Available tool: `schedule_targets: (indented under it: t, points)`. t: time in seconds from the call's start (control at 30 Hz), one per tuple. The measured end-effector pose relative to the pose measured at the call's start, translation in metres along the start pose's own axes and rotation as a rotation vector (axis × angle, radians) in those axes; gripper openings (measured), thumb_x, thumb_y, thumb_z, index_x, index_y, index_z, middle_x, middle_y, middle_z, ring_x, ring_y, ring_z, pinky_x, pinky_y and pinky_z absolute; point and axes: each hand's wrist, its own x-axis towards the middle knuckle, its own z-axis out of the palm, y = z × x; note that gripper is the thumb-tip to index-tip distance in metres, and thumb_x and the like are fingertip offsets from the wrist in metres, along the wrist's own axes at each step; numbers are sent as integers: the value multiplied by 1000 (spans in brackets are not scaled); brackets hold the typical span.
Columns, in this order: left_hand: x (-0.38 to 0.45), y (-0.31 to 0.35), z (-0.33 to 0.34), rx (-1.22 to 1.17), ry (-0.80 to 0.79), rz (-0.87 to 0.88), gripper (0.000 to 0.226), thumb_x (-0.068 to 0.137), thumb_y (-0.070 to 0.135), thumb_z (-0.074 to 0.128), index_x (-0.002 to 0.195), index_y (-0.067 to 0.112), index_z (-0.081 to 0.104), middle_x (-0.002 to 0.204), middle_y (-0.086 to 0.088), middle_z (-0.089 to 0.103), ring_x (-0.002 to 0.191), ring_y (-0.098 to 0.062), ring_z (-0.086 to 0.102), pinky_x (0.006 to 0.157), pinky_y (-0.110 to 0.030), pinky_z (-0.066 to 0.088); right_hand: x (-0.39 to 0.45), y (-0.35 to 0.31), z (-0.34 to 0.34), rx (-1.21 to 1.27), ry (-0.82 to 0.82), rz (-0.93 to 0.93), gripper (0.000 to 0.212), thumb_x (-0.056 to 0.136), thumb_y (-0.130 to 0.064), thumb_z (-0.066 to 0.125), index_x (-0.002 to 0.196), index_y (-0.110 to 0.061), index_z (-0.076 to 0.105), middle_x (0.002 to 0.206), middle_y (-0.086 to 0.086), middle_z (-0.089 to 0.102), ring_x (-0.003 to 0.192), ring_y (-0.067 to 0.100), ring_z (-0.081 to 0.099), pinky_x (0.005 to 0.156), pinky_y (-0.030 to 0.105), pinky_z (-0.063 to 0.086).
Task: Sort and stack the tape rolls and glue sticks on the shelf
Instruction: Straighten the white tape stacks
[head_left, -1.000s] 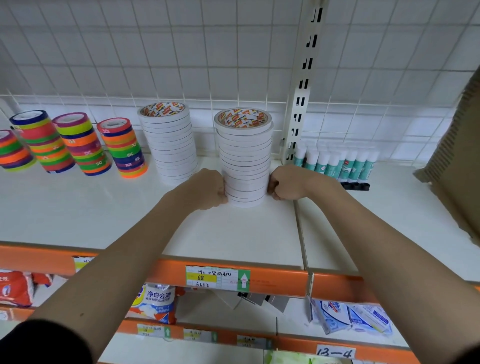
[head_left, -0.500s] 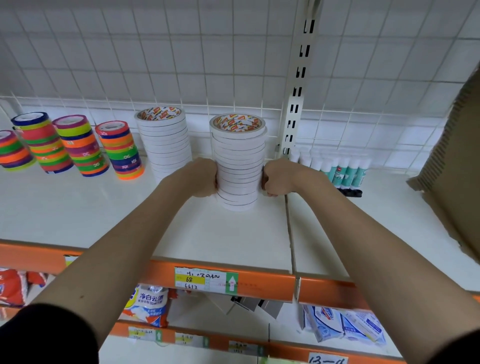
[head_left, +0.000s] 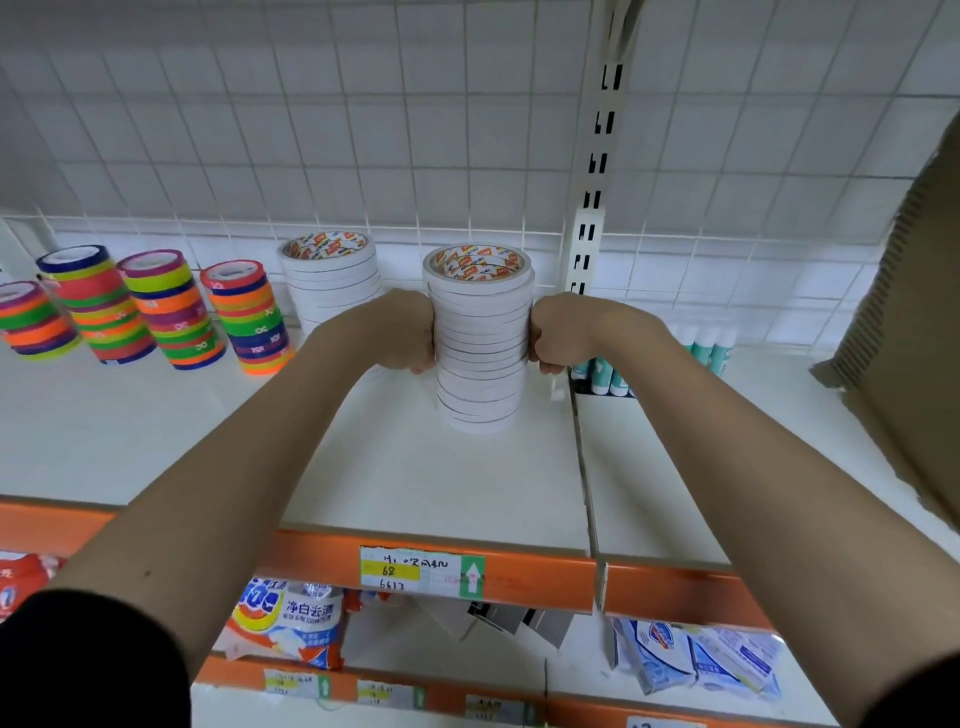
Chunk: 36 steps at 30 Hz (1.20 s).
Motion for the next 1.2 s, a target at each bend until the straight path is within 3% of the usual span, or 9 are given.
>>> schedule_targets:
  t: [0.13,0.27,0.43,0.57,0.73,0.87,1.0,1.07,1.2]
  points:
    - [4,-2,-1,-9,-17,24,12,81,5,62,89,1,70,97,-11,69,98,-25,61,91,-35,47,-1,-4,0,-4,-2,28,28,88,0,39,68,-17,50,85,5,66,77,16,60,70,24,48]
    - [5,-13,-6,-38,-80,53,18,81,11,65,95,5,73,99,-5,70,99,-20,60,79,-24,44,-6,-8,-2,-35,-27,81,23,86,2,39,81,-11,58,86,4,66,80,18,59,71,26,46]
    - [6,-21,-23,-45,-73,92,16,74,12,69,89,7,74,95,-8,71,96,-23,63,89,-39,50,-15,-15,-18,-8,9,149,30,87,1,41,101,-1,68,85,5,69,84,19,64,78,26,49]
    - [6,-18,-32,-68,-33,149,18,69,6,69,86,2,73,96,-14,71,97,-28,63,85,-39,50,-16,-23,-25,-15,34,165,27,88,1,43,100,-1,67,71,-1,62,77,18,58,60,17,41]
    - [6,-21,-33,-58,-51,170,13,68,5,69,80,4,74,92,-11,72,95,-26,64,87,-41,53,-18,-26,-24,-86,24,211,26,86,-2,50,105,-1,67,98,11,67,83,21,53,65,23,41]
    - [7,-27,-50,18,-8,148,11,67,9,70,78,6,74,91,-13,72,92,-29,65,79,-37,52,-15,-24,-36,-126,105,249,28,80,1,52,102,-2,69,104,13,69,95,26,60,73,27,44]
    - [7,-18,-53,80,21,151,4,71,6,68,69,3,65,75,-9,64,77,-27,59,63,-30,45,-12,-33,-40,-199,144,239,16,80,2,52,69,-5,61,68,8,56,67,23,51,50,23,34]
    - [7,-13,-51,101,44,132,24,74,6,66,57,9,50,63,-5,51,71,-25,52,55,-26,36,-11,-35,-39,-226,160,245,24,80,3,52,59,-8,50,60,5,47,57,20,44,48,24,32]
    - [14,-20,-48,13,30,149,7,71,5,65,76,1,68,80,-13,68,82,-29,63,68,-32,48,-11,-29,-39,-175,141,205,14,81,3,52,83,-5,63,74,6,56,75,23,51,53,25,36]
